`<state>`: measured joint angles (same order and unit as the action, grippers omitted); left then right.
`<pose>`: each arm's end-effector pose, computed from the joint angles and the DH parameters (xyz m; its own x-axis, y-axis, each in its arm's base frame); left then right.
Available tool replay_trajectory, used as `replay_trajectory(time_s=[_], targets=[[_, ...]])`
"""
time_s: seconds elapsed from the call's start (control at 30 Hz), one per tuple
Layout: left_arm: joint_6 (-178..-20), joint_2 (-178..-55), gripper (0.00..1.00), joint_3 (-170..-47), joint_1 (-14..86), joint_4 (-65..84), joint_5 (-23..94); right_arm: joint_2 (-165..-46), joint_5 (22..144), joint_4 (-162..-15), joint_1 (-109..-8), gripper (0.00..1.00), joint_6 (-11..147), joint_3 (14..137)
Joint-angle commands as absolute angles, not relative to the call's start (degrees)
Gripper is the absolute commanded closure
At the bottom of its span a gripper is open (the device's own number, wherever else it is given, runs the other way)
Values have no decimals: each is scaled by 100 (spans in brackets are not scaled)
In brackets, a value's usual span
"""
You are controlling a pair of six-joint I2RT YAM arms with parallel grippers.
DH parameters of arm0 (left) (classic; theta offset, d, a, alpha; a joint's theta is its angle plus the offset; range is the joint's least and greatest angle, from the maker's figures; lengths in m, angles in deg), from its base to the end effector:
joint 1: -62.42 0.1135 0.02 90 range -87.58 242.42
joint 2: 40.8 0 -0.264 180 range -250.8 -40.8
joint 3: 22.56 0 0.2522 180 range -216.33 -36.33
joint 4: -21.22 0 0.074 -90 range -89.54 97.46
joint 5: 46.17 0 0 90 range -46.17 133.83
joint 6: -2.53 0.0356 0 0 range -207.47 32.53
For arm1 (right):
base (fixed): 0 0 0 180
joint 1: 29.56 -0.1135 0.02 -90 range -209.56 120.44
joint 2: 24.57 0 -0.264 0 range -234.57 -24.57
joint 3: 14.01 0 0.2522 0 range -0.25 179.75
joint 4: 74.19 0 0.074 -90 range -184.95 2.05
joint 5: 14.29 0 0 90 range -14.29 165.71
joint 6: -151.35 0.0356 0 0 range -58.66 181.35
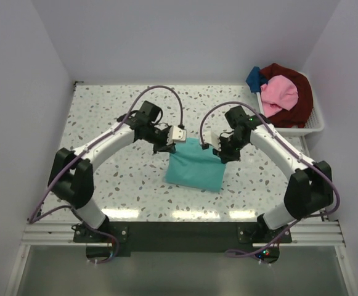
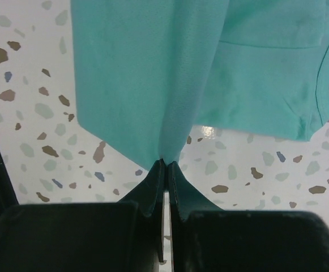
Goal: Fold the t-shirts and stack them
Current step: Fold the tshirt
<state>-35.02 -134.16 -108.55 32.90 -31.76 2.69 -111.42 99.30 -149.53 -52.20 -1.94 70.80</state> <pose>0.2804 -0.1857 0.2571 0.0578 0.6534 -0.7548 0.9983 -0.0378 0.0437 0.2537 0.1213 0.2641 -0.0176 -0.8943 -0.4471 -0.9994 0.0295 -0.0196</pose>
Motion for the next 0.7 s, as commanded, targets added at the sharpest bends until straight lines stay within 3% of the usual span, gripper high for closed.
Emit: replay_trajectory(time_s=[0.0, 0.3, 0.47, 0.67], targets=[[-3666, -14062, 100, -11419, 3482, -2726, 261, -11552, 9900, -14509, -5110, 100, -475, 7147], [-4017, -15417, 100, -11605, 3887, -2348, 349, -13126, 9882, -13515, -4943, 100, 157, 7639], [-4159, -14901, 100, -10649, 3886, -2190, 156, -13488, 10127, -13716, -4986, 100, 605, 7859], [-4220, -13986, 100, -9558, 3869, -2215, -177, -12550, 10374, -13901, -5329, 100, 895, 6956]])
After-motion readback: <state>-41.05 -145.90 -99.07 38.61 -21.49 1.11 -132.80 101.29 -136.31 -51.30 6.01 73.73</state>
